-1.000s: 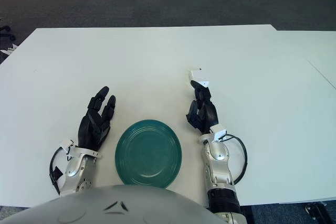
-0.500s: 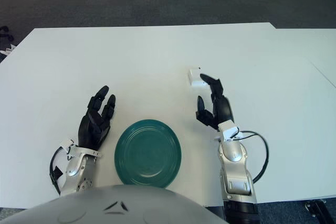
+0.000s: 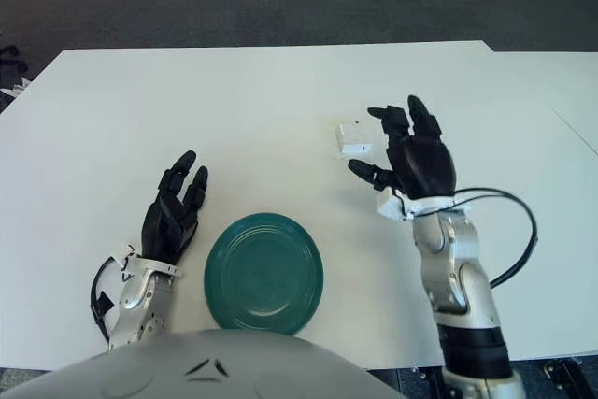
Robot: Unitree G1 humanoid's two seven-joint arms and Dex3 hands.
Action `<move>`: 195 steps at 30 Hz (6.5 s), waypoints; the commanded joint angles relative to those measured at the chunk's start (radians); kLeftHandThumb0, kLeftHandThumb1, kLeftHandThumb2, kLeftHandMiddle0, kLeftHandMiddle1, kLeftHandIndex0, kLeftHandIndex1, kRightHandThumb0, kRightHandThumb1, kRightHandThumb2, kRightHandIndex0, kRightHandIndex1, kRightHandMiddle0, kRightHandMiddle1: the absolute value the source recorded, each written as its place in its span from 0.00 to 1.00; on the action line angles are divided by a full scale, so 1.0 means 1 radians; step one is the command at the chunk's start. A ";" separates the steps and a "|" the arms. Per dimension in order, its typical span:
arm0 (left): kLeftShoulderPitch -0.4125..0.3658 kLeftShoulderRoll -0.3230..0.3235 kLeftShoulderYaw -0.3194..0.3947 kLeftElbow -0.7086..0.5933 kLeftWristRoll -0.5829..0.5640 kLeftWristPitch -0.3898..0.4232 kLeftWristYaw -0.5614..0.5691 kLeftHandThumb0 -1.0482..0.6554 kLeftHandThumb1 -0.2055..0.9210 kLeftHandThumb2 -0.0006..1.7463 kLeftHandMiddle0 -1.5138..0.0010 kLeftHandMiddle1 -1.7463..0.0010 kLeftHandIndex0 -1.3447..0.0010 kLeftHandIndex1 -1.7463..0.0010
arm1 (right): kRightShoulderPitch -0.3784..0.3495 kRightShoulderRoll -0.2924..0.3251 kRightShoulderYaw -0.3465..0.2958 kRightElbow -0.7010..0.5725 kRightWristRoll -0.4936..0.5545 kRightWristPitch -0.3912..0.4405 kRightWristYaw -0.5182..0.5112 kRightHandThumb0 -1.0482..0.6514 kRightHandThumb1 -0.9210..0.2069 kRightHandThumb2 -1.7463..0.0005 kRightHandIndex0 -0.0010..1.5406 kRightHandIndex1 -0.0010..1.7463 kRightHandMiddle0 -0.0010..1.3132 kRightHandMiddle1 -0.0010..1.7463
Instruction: Put the charger into the plate.
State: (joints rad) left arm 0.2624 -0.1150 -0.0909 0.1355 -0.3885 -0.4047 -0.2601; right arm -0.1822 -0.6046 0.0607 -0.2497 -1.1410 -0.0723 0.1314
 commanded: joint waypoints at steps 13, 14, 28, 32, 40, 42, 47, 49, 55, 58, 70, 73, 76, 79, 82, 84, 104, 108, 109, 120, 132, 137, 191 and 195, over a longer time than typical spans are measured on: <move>0.008 -0.050 0.004 0.076 0.004 0.001 0.008 0.00 1.00 0.59 0.87 1.00 1.00 0.64 | -0.209 -0.029 0.161 0.266 0.019 -0.065 0.001 0.08 0.00 0.59 0.08 0.00 0.00 0.29; 0.007 -0.049 0.005 0.076 0.003 0.001 0.005 0.00 1.00 0.59 0.87 1.00 1.00 0.65 | -0.227 -0.026 0.173 0.297 0.022 -0.070 -0.001 0.07 0.00 0.59 0.08 0.00 0.00 0.29; 0.002 -0.044 0.004 0.087 0.028 -0.030 0.006 0.00 1.00 0.60 0.88 1.00 1.00 0.71 | -0.374 -0.008 0.275 0.494 0.058 -0.097 0.004 0.06 0.00 0.54 0.05 0.00 0.00 0.24; 0.007 -0.043 0.002 0.080 0.035 -0.031 0.005 0.00 1.00 0.61 0.90 1.00 1.00 0.73 | -0.386 -0.004 0.291 0.511 0.075 -0.104 0.012 0.06 0.00 0.53 0.05 0.00 0.00 0.23; 0.010 -0.037 -0.004 0.067 0.058 -0.029 0.008 0.00 1.00 0.62 0.91 1.00 1.00 0.76 | -0.427 0.011 0.337 0.578 0.090 -0.113 0.022 0.05 0.00 0.52 0.05 0.00 0.00 0.22; 0.012 -0.037 -0.003 0.062 0.060 -0.026 0.011 0.01 1.00 0.62 0.92 1.00 1.00 0.77 | -0.434 0.013 0.344 0.601 0.096 -0.119 0.013 0.05 0.00 0.51 0.06 0.00 0.00 0.23; 0.011 -0.039 0.002 0.066 0.055 -0.027 0.009 0.01 1.00 0.63 0.91 1.00 1.00 0.77 | -0.446 0.012 0.355 0.660 0.110 -0.137 -0.012 0.05 0.00 0.51 0.06 0.00 0.00 0.23; 0.010 -0.040 0.004 0.070 0.054 -0.033 0.006 0.01 1.00 0.63 0.91 1.00 1.00 0.76 | -0.452 0.011 0.361 0.694 0.117 -0.147 -0.026 0.05 0.00 0.51 0.06 0.00 0.00 0.24; 0.001 -0.040 0.008 0.087 0.050 -0.045 -0.003 0.01 1.00 0.64 0.90 1.00 1.00 0.75 | -0.464 0.019 0.373 0.751 0.139 -0.159 -0.037 0.04 0.00 0.51 0.07 0.01 0.00 0.26; -0.002 -0.039 0.009 0.090 0.050 -0.046 -0.005 0.01 1.00 0.64 0.90 1.00 1.00 0.75 | -0.467 0.022 0.380 0.770 0.146 -0.162 -0.039 0.04 0.00 0.51 0.07 0.00 0.00 0.26; -0.004 -0.034 0.006 0.088 0.061 -0.055 -0.005 0.01 1.00 0.65 0.91 1.00 1.00 0.76 | -0.466 0.024 0.402 0.863 0.179 -0.186 -0.065 0.04 0.00 0.51 0.07 0.00 0.00 0.27; -0.004 -0.033 0.007 0.089 0.059 -0.057 -0.009 0.01 1.00 0.65 0.91 1.00 1.00 0.76 | -0.468 0.023 0.409 0.901 0.184 -0.193 -0.082 0.04 0.00 0.51 0.07 0.00 0.00 0.27; -0.005 -0.033 0.008 0.090 0.053 -0.057 -0.014 0.01 1.00 0.65 0.91 1.00 1.00 0.76 | -0.475 0.026 0.416 0.947 0.188 -0.201 -0.104 0.04 0.00 0.51 0.07 0.00 0.00 0.27; -0.005 -0.035 0.009 0.092 0.051 -0.060 -0.017 0.01 1.00 0.65 0.91 1.00 1.00 0.76 | -0.481 0.032 0.420 0.979 0.196 -0.203 -0.115 0.04 0.00 0.51 0.07 0.00 0.00 0.27; -0.005 -0.035 0.009 0.090 0.053 -0.058 -0.019 0.01 1.00 0.65 0.91 1.00 1.00 0.76 | -0.488 0.037 0.424 1.034 0.203 -0.207 -0.138 0.04 0.00 0.51 0.07 0.00 0.00 0.27; -0.004 -0.034 0.009 0.088 0.054 -0.057 -0.019 0.01 1.00 0.65 0.91 1.00 1.00 0.77 | -0.494 0.041 0.426 1.074 0.207 -0.211 -0.156 0.04 0.00 0.52 0.07 0.00 0.00 0.28; -0.006 -0.044 0.012 0.102 0.053 -0.082 -0.024 0.01 1.00 0.65 0.90 1.00 1.00 0.75 | -0.520 0.075 0.499 1.333 0.225 -0.235 -0.269 0.06 0.00 0.53 0.10 0.01 0.00 0.29; -0.007 -0.044 0.013 0.109 0.052 -0.089 -0.027 0.01 1.00 0.65 0.90 0.99 1.00 0.74 | -0.535 0.075 0.519 1.369 0.224 -0.238 -0.285 0.07 0.00 0.53 0.10 0.01 0.00 0.29; -0.008 -0.044 0.013 0.110 0.052 -0.090 -0.027 0.01 1.00 0.65 0.90 0.99 1.00 0.74 | -0.539 0.075 0.523 1.377 0.224 -0.239 -0.288 0.07 0.00 0.53 0.10 0.01 0.00 0.29; -0.010 -0.040 0.018 0.113 0.036 -0.079 -0.047 0.01 1.00 0.64 0.89 1.00 1.00 0.72 | -0.574 0.067 0.557 1.438 0.232 -0.263 -0.279 0.08 0.00 0.55 0.13 0.01 0.00 0.31; -0.004 -0.054 0.015 0.104 0.028 -0.070 -0.047 0.01 1.00 0.63 0.90 1.00 1.00 0.75 | -0.583 0.052 0.610 1.487 0.217 -0.314 -0.309 0.10 0.00 0.57 0.16 0.02 0.00 0.33; 0.000 -0.057 0.012 0.100 0.032 -0.071 -0.043 0.01 1.00 0.63 0.91 1.00 1.00 0.77 | -0.583 0.037 0.656 1.506 0.190 -0.334 -0.329 0.10 0.00 0.57 0.17 0.02 0.00 0.34; 0.011 -0.067 0.005 0.081 0.043 -0.078 -0.005 0.01 1.00 0.65 0.89 1.00 1.00 0.74 | -0.668 0.065 0.622 1.595 0.288 -0.068 -0.191 0.12 0.00 0.61 0.15 0.69 0.00 0.54; 0.011 -0.064 0.005 0.080 0.041 -0.073 -0.001 0.01 1.00 0.65 0.89 1.00 1.00 0.74 | -0.663 0.077 0.613 1.592 0.298 -0.054 -0.188 0.11 0.00 0.60 0.15 0.65 0.00 0.54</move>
State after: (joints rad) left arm 0.2251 -0.1197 -0.0819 0.1740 -0.3444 -0.4860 -0.2735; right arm -0.8804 -0.5540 0.6780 1.3355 -0.8501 -0.1299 -0.0783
